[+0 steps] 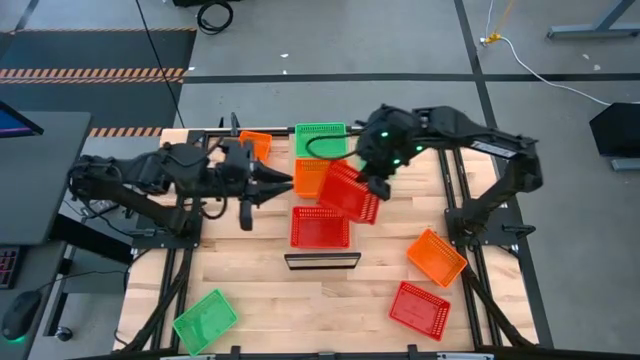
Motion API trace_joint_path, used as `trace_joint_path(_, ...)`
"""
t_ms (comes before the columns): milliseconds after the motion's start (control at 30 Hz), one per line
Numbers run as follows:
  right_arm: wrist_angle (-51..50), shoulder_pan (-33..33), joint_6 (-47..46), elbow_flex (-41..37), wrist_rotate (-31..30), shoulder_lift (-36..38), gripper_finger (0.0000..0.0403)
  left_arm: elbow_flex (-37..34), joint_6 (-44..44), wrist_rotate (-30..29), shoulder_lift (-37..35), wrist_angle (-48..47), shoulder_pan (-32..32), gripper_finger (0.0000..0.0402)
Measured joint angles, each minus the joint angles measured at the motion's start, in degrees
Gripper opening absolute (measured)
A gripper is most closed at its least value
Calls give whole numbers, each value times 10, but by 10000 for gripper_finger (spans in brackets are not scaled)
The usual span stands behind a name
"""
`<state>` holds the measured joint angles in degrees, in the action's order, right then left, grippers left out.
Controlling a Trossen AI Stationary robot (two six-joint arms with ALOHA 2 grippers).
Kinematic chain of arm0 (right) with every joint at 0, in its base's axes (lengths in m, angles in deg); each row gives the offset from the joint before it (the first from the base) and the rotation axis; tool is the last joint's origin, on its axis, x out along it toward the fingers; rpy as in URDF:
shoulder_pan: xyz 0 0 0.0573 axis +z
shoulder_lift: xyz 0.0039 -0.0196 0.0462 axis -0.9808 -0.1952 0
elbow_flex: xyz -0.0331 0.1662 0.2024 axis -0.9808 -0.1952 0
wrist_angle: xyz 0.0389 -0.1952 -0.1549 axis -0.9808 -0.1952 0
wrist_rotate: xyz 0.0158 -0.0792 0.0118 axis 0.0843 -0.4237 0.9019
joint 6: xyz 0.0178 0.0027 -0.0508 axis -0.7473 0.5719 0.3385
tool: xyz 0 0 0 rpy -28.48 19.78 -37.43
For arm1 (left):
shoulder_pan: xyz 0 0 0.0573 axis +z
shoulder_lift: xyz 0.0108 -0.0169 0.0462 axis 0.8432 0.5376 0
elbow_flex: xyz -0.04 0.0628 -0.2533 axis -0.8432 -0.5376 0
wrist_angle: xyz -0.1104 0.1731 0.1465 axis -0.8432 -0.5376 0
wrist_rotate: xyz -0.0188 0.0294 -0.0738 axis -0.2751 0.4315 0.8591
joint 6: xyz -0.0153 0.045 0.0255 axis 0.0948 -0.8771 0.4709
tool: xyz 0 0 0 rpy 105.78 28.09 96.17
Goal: Stack baskets on shelf by color
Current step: Stack the top red bin on top of the red bin on the shelf
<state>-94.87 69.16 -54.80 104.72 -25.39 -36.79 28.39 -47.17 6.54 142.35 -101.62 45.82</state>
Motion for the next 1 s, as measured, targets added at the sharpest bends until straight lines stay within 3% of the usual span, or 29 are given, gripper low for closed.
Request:
trace_joint_path(367,12,58,46,113,1,-121,8,0,37,-39,-65,-95,-2,75)
trace_joint_path(700,9,76,72,120,1,-179,8,0,54,-39,-73,-115,-2,67)
trace_joint_path(1000,8,75,87,120,-18,-182,11,0,54,-38,-73,-119,-2,72)
